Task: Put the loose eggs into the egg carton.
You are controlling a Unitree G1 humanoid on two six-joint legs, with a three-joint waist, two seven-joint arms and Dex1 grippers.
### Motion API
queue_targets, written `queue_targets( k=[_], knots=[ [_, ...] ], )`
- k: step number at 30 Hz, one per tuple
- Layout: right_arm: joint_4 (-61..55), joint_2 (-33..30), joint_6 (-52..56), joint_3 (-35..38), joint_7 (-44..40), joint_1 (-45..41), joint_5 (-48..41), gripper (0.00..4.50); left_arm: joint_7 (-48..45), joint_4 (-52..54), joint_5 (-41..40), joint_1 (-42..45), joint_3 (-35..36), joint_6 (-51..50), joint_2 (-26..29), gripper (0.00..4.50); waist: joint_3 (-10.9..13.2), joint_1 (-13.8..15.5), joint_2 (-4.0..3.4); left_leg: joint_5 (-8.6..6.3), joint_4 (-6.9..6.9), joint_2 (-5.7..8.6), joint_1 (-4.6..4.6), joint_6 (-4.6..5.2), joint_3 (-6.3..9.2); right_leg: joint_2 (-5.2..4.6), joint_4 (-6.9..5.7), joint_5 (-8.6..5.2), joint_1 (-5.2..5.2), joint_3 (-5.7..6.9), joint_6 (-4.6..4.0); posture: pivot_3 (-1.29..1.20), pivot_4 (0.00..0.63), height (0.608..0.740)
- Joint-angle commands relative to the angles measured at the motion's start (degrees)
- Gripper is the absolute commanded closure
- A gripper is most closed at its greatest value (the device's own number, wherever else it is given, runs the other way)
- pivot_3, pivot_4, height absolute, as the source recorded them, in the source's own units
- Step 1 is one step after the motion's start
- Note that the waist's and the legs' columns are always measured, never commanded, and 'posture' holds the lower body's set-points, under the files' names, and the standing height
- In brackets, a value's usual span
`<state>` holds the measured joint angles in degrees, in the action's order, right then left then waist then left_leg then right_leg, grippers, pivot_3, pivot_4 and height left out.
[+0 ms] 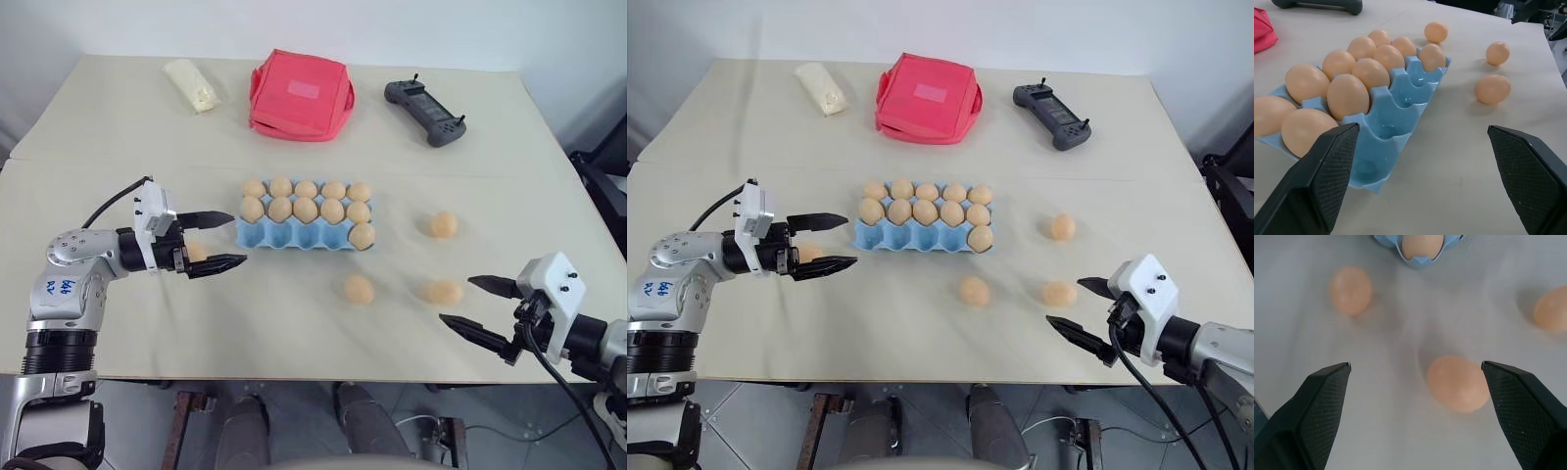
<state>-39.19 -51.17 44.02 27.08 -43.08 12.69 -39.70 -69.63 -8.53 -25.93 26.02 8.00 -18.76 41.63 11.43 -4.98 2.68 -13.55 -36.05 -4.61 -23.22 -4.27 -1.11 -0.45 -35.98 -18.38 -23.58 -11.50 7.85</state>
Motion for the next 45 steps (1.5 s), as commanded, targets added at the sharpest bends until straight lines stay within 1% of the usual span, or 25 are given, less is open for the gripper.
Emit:
queue_targets(
  k=[1, 4, 9, 13, 18, 22, 28, 31, 36, 37, 39, 40, 45],
  knots=[
    [-0.9, -0.6, 0.8, -5.7, 2.1, -6.4, 0.2, 0.00, -0.3, 2.4, -1.1, -0.8, 0.7, -0.1, 0.6, 0.02, 0.0, -0.2, 0.01, 0.00, 0.00, 0.00, 0.00, 0.00, 0.00, 0.00, 0.00, 0.00, 0.00, 0.00, 0.00, 0.00, 0.150, 0.740],
    [1.7, 0.0, 3.0, -15.2, 3.3, -14.6, 2.4, 0.00, -0.7, 3.8, -1.7, -2.4, 1.0, -0.5, 1.0, 0.02, 0.0, -0.5, 0.01, 0.01, 0.02, 0.00, 0.01, 0.01, 0.00, 0.00, 0.00, 0.01, -0.01, 0.00, -0.02, 0.00, 0.150, 0.740],
    [5.0, 0.8, 4.0, -23.8, 1.5, -22.2, 3.0, 0.00, -1.0, 5.3, -2.1, -4.8, 1.6, -0.4, 1.7, 0.02, 0.0, -0.3, 0.00, -0.03, 0.12, -0.01, -0.05, -0.02, 0.00, -0.02, 0.01, -0.04, -0.10, 0.00, -0.09, 0.00, 0.150, 0.740],
    [9.2, 1.9, 3.0, -30.2, -0.5, -27.8, 5.6, 0.00, -0.6, 6.9, -2.3, -7.1, 2.5, -0.6, 2.3, 0.02, 0.0, 0.0, 0.00, -0.12, 0.11, -0.02, -0.06, -0.02, -0.01, -0.01, 0.01, -0.05, -0.12, 0.02, -0.09, 0.00, 0.150, 0.740],
    [12.7, 3.5, 1.9, -34.2, -2.1, -30.7, 8.3, 0.00, 0.7, 9.2, -3.0, -9.0, 3.2, -1.1, 2.2, 0.02, 0.0, 0.1, 0.00, -0.14, 0.11, -0.04, -0.07, -0.02, -0.04, -0.01, -0.01, -0.06, -0.14, 0.03, -0.10, 0.00, 0.150, 0.740],
    [15.8, 6.4, -1.1, -38.4, -4.4, -32.8, 11.0, 0.00, 2.3, 11.4, -3.7, -10.9, 4.2, -1.7, 2.0, 0.02, 0.0, 0.1, 0.01, -0.14, 0.08, -0.04, -0.07, -0.01, -0.04, -0.01, -0.02, -0.05, -0.13, 0.02, -0.09, 0.00, 0.150, 0.740],
    [17.5, 7.9, -2.6, -40.1, -6.0, -33.5, 13.3, 0.00, 3.4, 12.4, -4.0, -11.4, 4.3, -2.0, 1.8, 0.02, 0.0, 0.1, 0.01, -0.14, 0.06, -0.04, -0.06, -0.02, -0.04, -0.01, -0.04, -0.05, -0.13, 0.03, -0.09, 0.00, 0.150, 0.740],
    [18.0, 8.9, -3.2, -40.6, -6.2, -33.6, 14.3, 0.67, 3.6, 12.4, -4.0, -11.5, 4.2, -1.9, 1.8, 0.00, 0.0, 0.0, 0.00, -0.14, 0.07, -0.04, -0.06, -0.02, -0.04, 0.00, -0.04, -0.05, -0.13, 0.03, -0.08, 0.00, 0.150, 0.740],
    [17.4, 10.3, -3.3, -39.0, -5.5, -33.8, 14.7, 2.38, 3.9, 12.0, -4.2, -11.0, 3.8, -1.9, 1.7, 0.00, 0.0, 0.0, 0.00, -0.14, 0.07, -0.04, -0.06, -0.02, -0.04, 0.00, -0.04, -0.05, -0.13, 0.03, -0.08, 0.00, 0.150, 0.740],
    [17.1, 10.5, -3.2, -38.6, -5.4, -33.8, 14.7, 2.66, 3.8, 11.8, -4.2, -10.9, 3.7, -1.8, 1.7, 0.00, 0.0, 0.0, 0.00, -0.14, 0.07, -0.04, -0.06, -0.02, -0.04, 0.00, -0.04, -0.05, -0.13, 0.03, -0.08, 0.00, 0.150, 0.740],
    [16.6, 10.5, -3.2, -37.8, -5.2, -33.7, 14.6, 2.97, 3.8, 11.5, -4.2, -10.7, 3.5, -1.7, 1.6, 0.00, 0.0, 0.0, 0.01, -0.14, 0.07, -0.04, -0.06, -0.02, -0.04, 0.00, -0.04, -0.05, -0.13, 0.03, -0.08, 0.00, 0.150, 0.740],
    [16.3, 10.6, -3.1, -37.1, -4.9, -33.8, 14.4, 3.03, 3.8, 11.5, -4.2, -10.6, 3.5, -1.7, 1.6, 0.00, 0.0, 0.0, 0.01, -0.14, 0.07, -0.04, -0.06, -0.02, -0.04, 0.00, -0.04, -0.05, -0.13, 0.03, -0.08, 0.00, 0.150, 0.740],
    [15.5, 12.2, -0.7, -32.7, -2.8, -37.6, 11.7, 3.13, 3.8, 11.3, -4.2, -10.4, 3.4, -1.7, 1.4, 0.00, 0.0, -0.2, 0.00, -0.13, 0.06, -0.04, -0.06, -0.02, -0.05, 0.00, -0.06, -0.04, -0.13, 0.02, -0.06, 0.00, 0.150, 0.740]
  ],
)
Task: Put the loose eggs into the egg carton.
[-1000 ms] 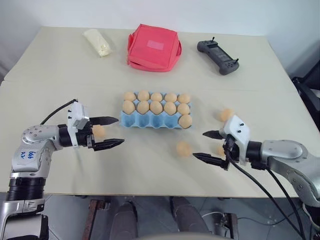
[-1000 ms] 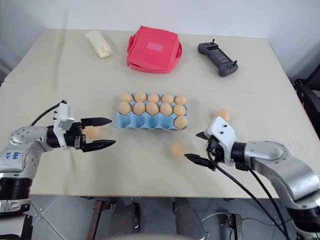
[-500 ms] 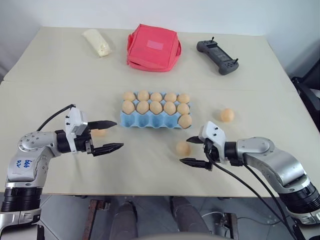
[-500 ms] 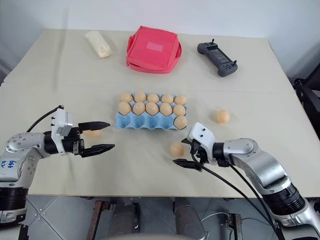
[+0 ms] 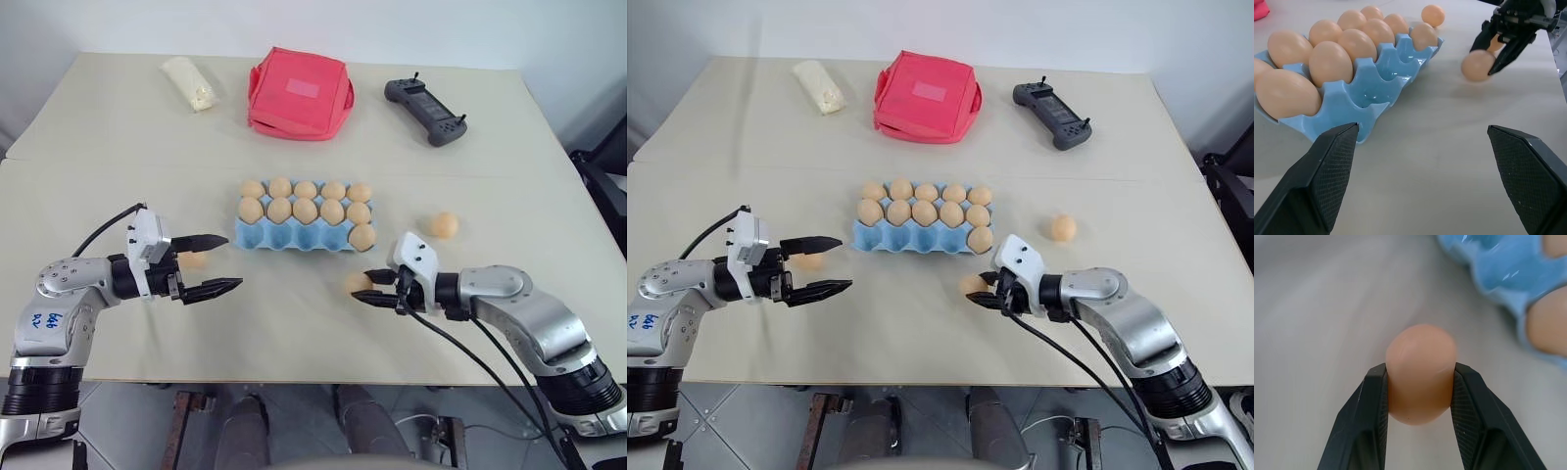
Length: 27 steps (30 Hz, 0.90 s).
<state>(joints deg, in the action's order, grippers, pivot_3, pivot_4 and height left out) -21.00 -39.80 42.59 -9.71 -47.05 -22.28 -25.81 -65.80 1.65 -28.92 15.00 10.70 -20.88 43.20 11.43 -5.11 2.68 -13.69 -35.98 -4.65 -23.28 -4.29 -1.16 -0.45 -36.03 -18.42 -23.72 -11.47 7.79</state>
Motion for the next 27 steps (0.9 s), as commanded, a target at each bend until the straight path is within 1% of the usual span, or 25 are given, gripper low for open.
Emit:
queue_targets(
  k=[1, 5, 7, 11, 13, 15, 19, 27],
  knots=[
    [-2.3, 1.4, 1.6, 4.8, 1.7, -4.1, -2.7, 3.13, -0.1, 1.0, -1.2, 0.7, 0.6, 0.4, -0.2, 0.00, 0.0, -0.1, 0.00, 0.00, 0.00, 0.00, 0.00, 0.00, 0.00, 0.00, -0.01, 0.00, 0.00, 0.00, 0.00, 0.00, 0.150, 0.740],
    [0.8, 3.6, 2.1, 5.3, 3.2, -8.9, -2.4, 3.13, 0.3, 0.6, -1.0, 0.8, 0.9, 0.5, -0.2, 0.00, 0.0, -0.1, 0.00, 0.00, 0.02, 0.00, 0.01, 0.00, 0.01, 0.01, -0.02, 0.00, 0.00, 0.01, 0.00, 0.00, 0.150, 0.740],
    [4.0, 5.4, 1.0, 4.3, 4.2, -11.5, -0.7, 3.13, 0.7, 0.5, -0.9, 0.7, 1.1, 0.8, -0.4, 0.00, 0.0, -0.1, 0.00, 0.00, 0.03, 0.00, 0.01, 0.00, 0.01, 0.01, 0.00, 0.00, 0.00, 0.00, -0.01, 0.00, 0.150, 0.740],
    [8.3, 8.1, -1.1, 2.1, 4.6, -14.1, 2.0, 3.13, 1.9, 0.6, -0.6, 0.5, 1.4, 1.4, -0.8, 0.00, 0.0, -0.1, 0.00, -0.01, 0.05, 0.00, 0.00, -0.01, 0.00, 0.00, 0.00, 0.01, -0.02, 0.01, 0.02, 0.00, 0.150, 0.740],
    [10.0, 9.5, -2.0, 1.3, 4.7, -15.1, 3.2, 3.13, 2.4, 0.9, -0.6, 0.3, 1.5, 1.7, -0.9, 0.00, 0.0, -0.1, 0.00, -0.01, 0.08, -0.01, 0.00, -0.01, 0.00, 0.00, 0.00, 0.08, -0.03, 0.02, 0.15, 0.00, 0.150, 0.740],
    [11.6, 10.9, -2.7, 0.5, 4.6, -15.9, 4.0, 3.13, 3.1, 1.0, -0.6, 0.1, 1.7, 2.1, -1.1, 0.00, 0.0, -0.3, -0.01, -0.01, 0.09, -0.01, 0.00, -0.01, 0.00, 0.00, 0.00, 0.32, -0.04, 0.02, 0.62, 0.00, 0.150, 0.740],
    [14.0, 12.7, -3.8, -0.9, 4.2, -16.9, 5.5, 3.13, 4.4, 1.2, -0.7, -0.1, 2.4, 3.0, -1.5, 0.00, 0.0, -0.8, -0.01, -0.01, 0.12, -0.01, -0.01, -0.01, 0.00, 0.00, 0.00, 0.36, -0.05, 0.03, 0.69, 0.00, 0.150, 0.740],
    [16.4, 14.6, -4.5, -2.2, 4.1, -18.1, 8.0, 3.13, 4.7, 1.5, -0.8, -0.6, 2.4, 3.8, -1.8, 0.00, 0.0, -1.5, -0.01, -0.01, 0.16, -0.01, -0.01, -0.01, 0.00, 0.01, 0.00, 0.42, -0.06, 0.04, 0.79, 0.00, 0.150, 0.740]
  ],
)
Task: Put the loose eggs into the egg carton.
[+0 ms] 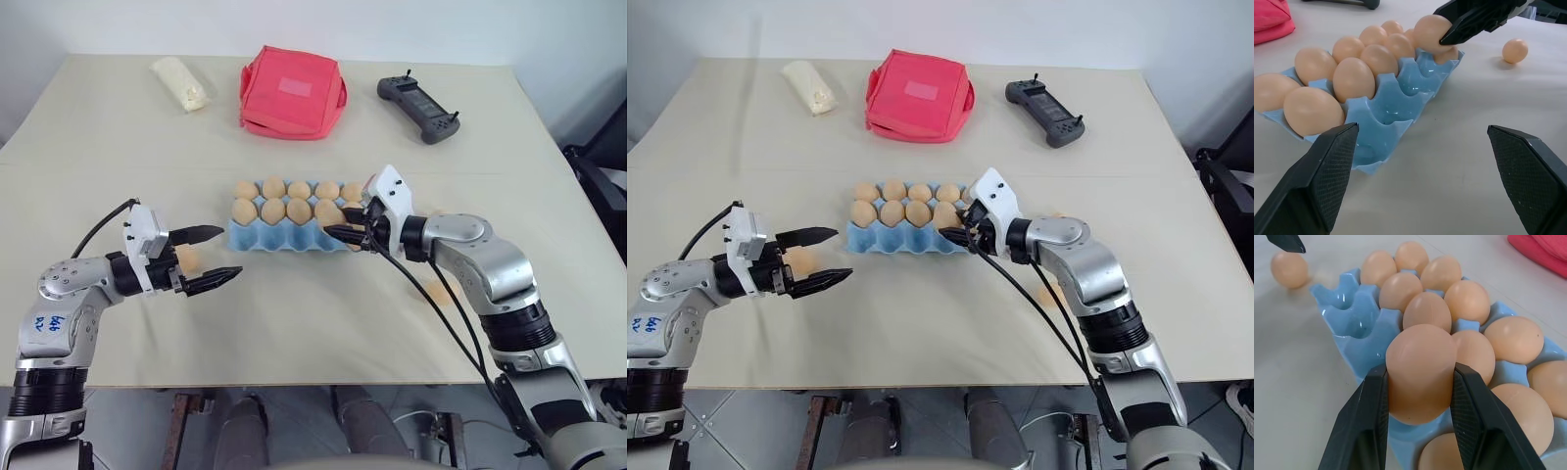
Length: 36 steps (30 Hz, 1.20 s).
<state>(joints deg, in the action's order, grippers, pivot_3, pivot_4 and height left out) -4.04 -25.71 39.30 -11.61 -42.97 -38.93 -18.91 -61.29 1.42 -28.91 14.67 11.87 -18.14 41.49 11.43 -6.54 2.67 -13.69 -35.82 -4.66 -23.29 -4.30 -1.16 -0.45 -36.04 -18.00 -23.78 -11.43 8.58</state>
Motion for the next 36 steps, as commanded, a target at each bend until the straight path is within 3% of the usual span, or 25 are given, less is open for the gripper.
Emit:
queue_targets(
  k=[1, 2, 8, 9, 15, 21, 25, 31, 36],
  knots=[
    [-0.3, 0.5, -1.3, -0.3, 0.2, -1.5, 1.5, 2.43, 0.2, 1.7, -0.8, -0.3, 1.2, 1.1, -0.1, 0.00, 0.0, -0.1, 0.00, 0.00, 0.02, 0.00, 0.00, 0.00, 0.00, 0.00, 0.00, 0.01, -0.01, 0.00, 0.01, 0.00, 0.150, 0.740],
    [-0.1, 0.6, -1.5, -0.2, 0.4, -1.5, 1.8, 2.24, 0.2, 1.6, -0.8, -0.2, 1.1, 1.2, -0.2, 0.00, 0.0, -0.1, 0.00, 0.00, 0.02, 0.00, 0.00, 0.00, 0.00, 0.00, 0.00, 0.01, -0.02, 0.00, 0.01, 0.00, 0.150, 0.740],
    [-2.1, 0.4, -0.5, 1.5, 0.3, -1.0, 1.2, 0.13, 0.1, 1.2, -0.6, 0.2, 0.8, 1.4, -0.3, 0.00, 0.0, 0.0, 0.00, 0.00, 0.07, 0.00, 0.00, 0.00, 0.00, 0.00, 0.02, 0.00, -0.02, 0.01, 0.01, 0.00, 0.150, 0.740],
    [-2.6, 0.3, -0.2, 1.8, 0.3, -0.9, 1.0, 0.06, 0.0, 1.1, -0.6, 0.3, 0.7, 1.4, -0.3, 0.00, 0.0, 0.0, 0.00, 0.00, 0.09, 0.00, 0.00, 0.00, 0.00, 0.00, 0.02, 0.00, -0.03, 0.01, 0.01, 0.00, 0.150, 0.740],
    [-10.5, -4.2, 3.3, 8.1, -1.0, 1.8, -3.4, 0.06, -0.3, 0.2, -0.3, 1.8, -0.1, 1.5, -0.7, 0.00, 0.0, 0.2, -0.01, 0.00, 0.19, 0.00, -0.01, -0.01, 0.00, 0.00, 0.05, -0.02, -0.07, 0.02, 0.00, 0.00, 0.150, 0.740],
    [-19.7, -17.4, 8.0, 20.3, -8.0, 14.1, -11.6, 0.06, -1.3, -1.2, -0.1, 2.8, -0.6, 1.7, -0.4, 0.00, 0.0, 1.5, 0.00, -0.08, 0.24, 0.01, -0.03, -0.06, 0.04, -0.02, 0.12, -0.16, -0.05, 0.05, 0.01, 0.00, 0.150, 0.740],
    [-21.1, -22.3, 6.6, 27.8, -10.4, 22.7, -13.6, 0.06, -1.7, -2.2, 0.0, 3.4, -0.9, 2.0, -0.3, 0.00, 0.0, 1.4, 0.00, -0.09, 0.22, 0.00, 0.02, -0.04, 0.02, 0.00, 0.08, -0.18, -0.04, 0.04, 0.01, 0.00, 0.150, 0.740],
    [-22.1, -24.3, 3.0, 39.8, -12.9, 36.9, -14.8, 0.06, -2.4, -3.0, 0.1, 3.7, -1.2, 2.3, -0.2, 0.00, 0.0, 1.7, 0.00, -0.09, 0.08, 0.02, 0.03, -0.04, 0.02, -0.01, 0.10, -0.16, 0.06, 0.03, 0.05, 0.00, 0.150, 0.740],
    [-22.7, -25.0, 0.4, 45.5, -16.6, 47.4, -14.7, 0.06, -2.9, -3.6, 0.2, 3.8, -1.4, 2.6, 0.0, 0.00, 0.0, 1.7, 0.00, -0.09, -0.07, 0.02, 0.05, -0.04, 0.03, -0.01, 0.08, -0.20, 0.12, 0.02, -0.03, 0.00, 0.150, 0.740]
  ],
)
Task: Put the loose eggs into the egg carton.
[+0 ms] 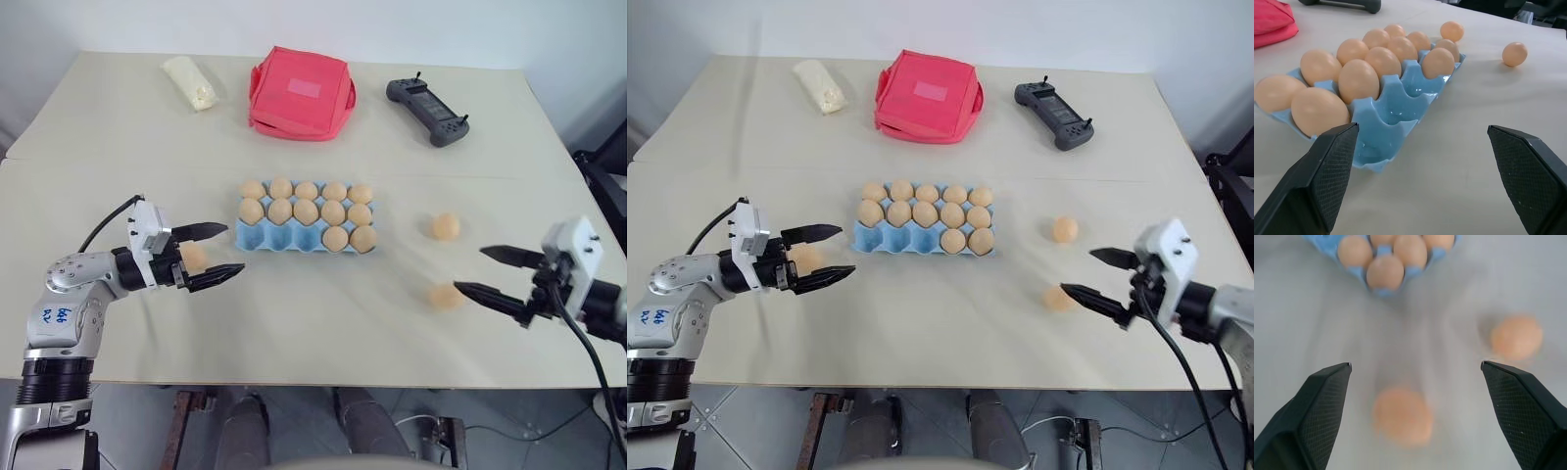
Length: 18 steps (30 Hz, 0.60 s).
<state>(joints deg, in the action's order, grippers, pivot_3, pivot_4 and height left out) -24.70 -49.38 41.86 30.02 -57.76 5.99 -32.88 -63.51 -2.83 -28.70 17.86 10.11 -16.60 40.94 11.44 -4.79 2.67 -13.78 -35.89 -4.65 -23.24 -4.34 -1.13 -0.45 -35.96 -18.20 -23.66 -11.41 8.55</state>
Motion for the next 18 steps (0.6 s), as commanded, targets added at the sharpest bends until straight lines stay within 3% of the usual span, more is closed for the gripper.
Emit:
queue_targets(
  k=[1, 7, 18],
  knots=[
    [-2.2, -1.4, -2.5, 4.2, -2.0, 3.4, -0.8, 0.06, -0.7, 0.6, 0.1, 0.7, 0.4, 1.1, 0.5, 0.00, 0.0, -0.1, 0.00, 0.00, -0.04, 0.00, 0.00, 0.00, 0.00, 0.00, 0.01, -0.03, 0.02, -0.02, -0.06, 0.00, 0.150, 0.740],
    [-4.1, -1.5, -2.3, 3.0, -0.7, 5.3, -1.2, 0.06, -0.9, -0.1, 0.4, 1.5, 0.1, 1.3, 0.3, 0.00, 0.0, -0.2, 0.01, 0.06, -0.19, 0.01, 0.02, 0.05, -0.03, 0.00, 0.01, -0.30, 0.07, -0.09, -0.67, 0.00, 0.150, 0.740],
    [0.2, -0.7, -3.8, -11.5, 6.8, -3.3, 4.5, 0.06, -0.3, 0.8, 0.8, 1.4, 0.2, 1.2, -0.1, 0.00, 0.0, -0.1, 0.01, 0.06, -0.14, 0.01, 0.02, 0.04, -0.04, 0.00, 0.01, -0.30, 0.04, -0.12, -0.72, 0.00, 0.150, 0.740]
  ],
)
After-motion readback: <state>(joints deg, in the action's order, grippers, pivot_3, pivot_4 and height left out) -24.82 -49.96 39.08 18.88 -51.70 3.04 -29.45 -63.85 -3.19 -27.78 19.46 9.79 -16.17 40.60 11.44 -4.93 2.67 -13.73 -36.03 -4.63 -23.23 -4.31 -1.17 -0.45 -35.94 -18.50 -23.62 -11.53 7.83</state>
